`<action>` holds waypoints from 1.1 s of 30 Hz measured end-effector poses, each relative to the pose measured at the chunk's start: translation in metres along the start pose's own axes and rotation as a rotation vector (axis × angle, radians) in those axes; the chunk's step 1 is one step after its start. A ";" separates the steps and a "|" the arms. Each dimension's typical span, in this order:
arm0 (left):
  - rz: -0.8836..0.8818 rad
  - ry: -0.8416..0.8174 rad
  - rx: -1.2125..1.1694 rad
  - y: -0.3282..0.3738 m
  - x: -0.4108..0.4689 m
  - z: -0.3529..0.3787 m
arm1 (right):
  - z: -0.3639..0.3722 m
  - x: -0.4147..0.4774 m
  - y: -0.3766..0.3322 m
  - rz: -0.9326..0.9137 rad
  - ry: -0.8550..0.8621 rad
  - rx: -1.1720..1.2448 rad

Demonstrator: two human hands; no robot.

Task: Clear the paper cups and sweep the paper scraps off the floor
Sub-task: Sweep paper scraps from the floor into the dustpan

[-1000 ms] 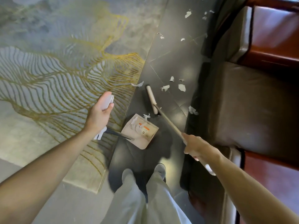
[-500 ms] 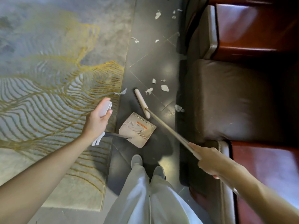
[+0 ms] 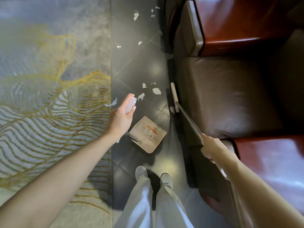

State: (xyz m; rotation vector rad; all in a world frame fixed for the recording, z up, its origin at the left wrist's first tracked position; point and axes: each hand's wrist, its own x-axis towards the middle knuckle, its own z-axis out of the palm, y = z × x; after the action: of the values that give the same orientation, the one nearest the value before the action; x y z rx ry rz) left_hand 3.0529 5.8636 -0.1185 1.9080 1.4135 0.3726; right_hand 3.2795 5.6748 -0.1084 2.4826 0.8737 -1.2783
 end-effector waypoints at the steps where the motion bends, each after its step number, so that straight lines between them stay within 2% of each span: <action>1: 0.008 -0.002 0.006 0.002 0.007 0.001 | 0.002 0.005 -0.004 0.002 -0.019 0.011; 10: -0.001 -0.027 0.020 0.004 0.027 0.005 | 0.023 -0.027 -0.016 -0.072 -0.322 0.124; 15: 0.018 -0.042 -0.013 0.002 0.025 0.002 | 0.004 -0.054 -0.004 -0.045 -0.381 0.197; 18: 0.008 -0.020 -0.034 -0.003 0.022 -0.003 | -0.015 -0.064 -0.011 -0.074 -0.323 0.086; 23: -0.021 0.063 -0.114 -0.010 0.025 -0.015 | -0.041 -0.051 -0.032 -0.086 -0.210 0.036; 28: -0.106 0.160 -0.133 -0.015 0.037 -0.031 | -0.070 -0.004 -0.067 -0.095 -0.021 -0.098; 33: -0.199 0.231 -0.129 -0.022 0.064 -0.042 | -0.109 0.062 -0.102 -0.114 0.026 -0.106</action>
State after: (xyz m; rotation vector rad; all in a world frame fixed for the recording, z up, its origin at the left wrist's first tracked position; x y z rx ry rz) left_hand 3.0345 5.9412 -0.1162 1.6436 1.6712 0.5875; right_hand 3.3197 5.8293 -0.0853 2.4033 1.0740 -1.2025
